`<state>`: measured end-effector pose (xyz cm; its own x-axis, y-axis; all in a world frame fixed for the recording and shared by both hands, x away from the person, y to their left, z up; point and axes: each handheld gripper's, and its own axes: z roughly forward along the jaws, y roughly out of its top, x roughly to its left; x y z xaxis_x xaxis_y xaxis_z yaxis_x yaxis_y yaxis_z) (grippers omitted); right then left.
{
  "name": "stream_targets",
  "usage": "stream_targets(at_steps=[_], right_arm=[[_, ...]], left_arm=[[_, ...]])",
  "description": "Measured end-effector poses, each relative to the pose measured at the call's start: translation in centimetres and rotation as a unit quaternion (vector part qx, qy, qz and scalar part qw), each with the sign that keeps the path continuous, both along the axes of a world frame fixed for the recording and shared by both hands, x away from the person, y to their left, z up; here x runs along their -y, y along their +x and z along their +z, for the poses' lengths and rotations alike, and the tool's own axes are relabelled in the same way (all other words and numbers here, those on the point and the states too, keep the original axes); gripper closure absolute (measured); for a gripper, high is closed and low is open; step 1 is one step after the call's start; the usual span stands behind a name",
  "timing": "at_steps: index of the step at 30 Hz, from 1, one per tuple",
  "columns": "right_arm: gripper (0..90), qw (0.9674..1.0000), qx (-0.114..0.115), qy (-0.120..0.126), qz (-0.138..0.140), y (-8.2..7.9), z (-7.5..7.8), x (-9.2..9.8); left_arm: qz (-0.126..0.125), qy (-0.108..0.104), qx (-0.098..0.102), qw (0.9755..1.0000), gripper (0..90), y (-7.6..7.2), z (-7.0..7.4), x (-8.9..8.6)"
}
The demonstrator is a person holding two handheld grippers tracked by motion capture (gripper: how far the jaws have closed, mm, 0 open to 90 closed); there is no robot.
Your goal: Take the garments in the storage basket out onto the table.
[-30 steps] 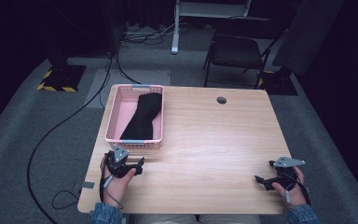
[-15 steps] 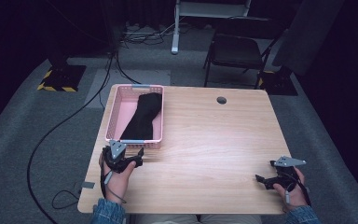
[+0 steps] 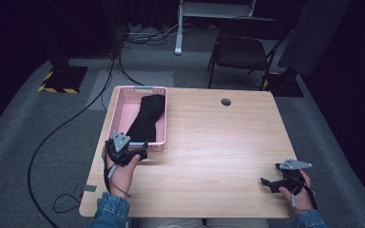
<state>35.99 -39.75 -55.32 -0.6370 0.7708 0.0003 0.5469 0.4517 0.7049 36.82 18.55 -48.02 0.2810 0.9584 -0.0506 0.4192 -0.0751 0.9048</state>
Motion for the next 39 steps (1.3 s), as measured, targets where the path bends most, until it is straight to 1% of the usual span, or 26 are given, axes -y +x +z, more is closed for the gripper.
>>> stream_targets(at_steps=[5, 6, 8, 10, 12, 15, 21, 23, 26, 28, 31, 36, 38, 39], right_arm=[[0.2, 1.0, 0.0, 0.0, 0.0, 0.0, 0.0, 0.0], [0.2, 1.0, 0.0, 0.0, 0.0, 0.0, 0.0, 0.0], [0.2, 1.0, 0.0, 0.0, 0.0, 0.0, 0.0, 0.0], [0.2, 1.0, 0.0, 0.0, 0.0, 0.0, 0.0, 0.0], [0.2, 1.0, 0.0, 0.0, -0.001, 0.0, 0.0, 0.0], [0.2, 1.0, 0.0, 0.0, -0.001, 0.0, 0.0, 0.0], [0.2, 1.0, 0.0, 0.0, -0.001, 0.0, 0.0, 0.0], [0.2, 1.0, 0.0, 0.0, 0.0, 0.0, 0.0, 0.0], [0.2, 1.0, 0.0, 0.0, 0.0, 0.0, 0.0, 0.0], [0.2, 1.0, 0.0, 0.0, 0.0, 0.0, 0.0, 0.0], [0.2, 1.0, 0.0, 0.0, 0.0, 0.0, 0.0, 0.0], [0.2, 1.0, 0.0, 0.0, 0.0, 0.0, 0.0, 0.0], [0.2, 1.0, 0.0, 0.0, 0.0, 0.0, 0.0, 0.0], [0.2, 1.0, 0.0, 0.0, 0.0, 0.0, 0.0, 0.0]], left_arm=[[0.002, -0.001, -0.001, 1.0, 3.6, 0.9, 0.5, 0.3], [0.006, -0.005, 0.0, 1.0, 3.6, 1.1, 0.7, 0.4], [0.008, -0.006, -0.003, 0.9999, 3.6, 1.5, 0.8, 0.8], [0.007, 0.004, -0.001, 1.0, 3.6, 1.8, 1.0, 1.2], [0.013, 0.018, 0.011, 0.9997, 3.5, 2.0, 1.3, 1.7], [0.012, 0.008, 0.012, 0.9998, 3.4, 2.5, 1.7, 1.9], [0.009, 0.0, 0.007, 0.9999, 3.4, 3.7, 2.3, 2.3], [0.011, 0.0, 0.004, 0.9999, 3.4, 4.0, 2.4, 2.4], [0.013, 0.01, 0.0, 0.9999, 3.4, 4.6, 2.6, 2.9], [0.018, 0.009, -0.001, 0.9998, 3.2, 5.0, 2.7, 3.2], [0.025, 0.002, -0.001, 0.9997, 2.9, 5.6, 2.9, 3.4], [0.025, -0.007, -0.002, 0.9997, 2.7, 6.8, 3.1, 3.3], [0.024, -0.013, 0.0, 0.9996, 2.7, 7.3, 3.3, 3.3], [0.024, -0.013, -0.001, 0.9996, 2.7, 7.5, 3.4, 3.3]])
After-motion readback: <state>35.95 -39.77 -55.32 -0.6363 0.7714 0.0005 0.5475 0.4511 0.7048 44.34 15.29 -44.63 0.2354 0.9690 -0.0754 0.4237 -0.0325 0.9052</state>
